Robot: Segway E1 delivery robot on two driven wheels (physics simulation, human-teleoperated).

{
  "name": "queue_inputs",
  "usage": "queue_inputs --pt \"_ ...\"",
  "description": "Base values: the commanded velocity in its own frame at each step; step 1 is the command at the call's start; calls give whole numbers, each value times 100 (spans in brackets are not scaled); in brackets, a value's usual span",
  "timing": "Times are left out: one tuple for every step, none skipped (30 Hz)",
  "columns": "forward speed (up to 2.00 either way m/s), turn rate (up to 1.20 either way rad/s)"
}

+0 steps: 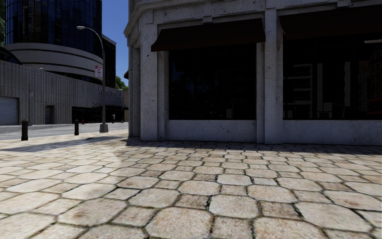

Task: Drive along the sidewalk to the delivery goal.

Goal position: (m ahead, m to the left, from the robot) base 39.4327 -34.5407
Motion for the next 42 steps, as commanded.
queue_inputs --pt "0 0" --pt "4 0" --pt "7 0" --pt "7 0" --pt "7 0" --pt "6 0" --pt "6 0" --pt "6 0" --pt "5 0" --pt "4 0" --pt "16 0" --pt "30 0" --pt "52 5" --pt "70 10" --pt "78 12" --pt "80 13" --pt "80 13" --pt "80 14" --pt "80 14" --pt "80 28" --pt "80 34" --pt "80 34" --pt "81 37" --pt "81 37" --pt "84 38" --pt "88 38" --pt "90 38" --pt "91 38" --pt "93 38" --pt "101 38" --pt "105 38" --pt "111 38" --pt "111 38" --pt "114 38" --pt "116 38" --pt "116 38" --pt "116 38" --pt "116 38" --pt "119 38" --pt "124 39" --pt "128 39" --pt "131 39"
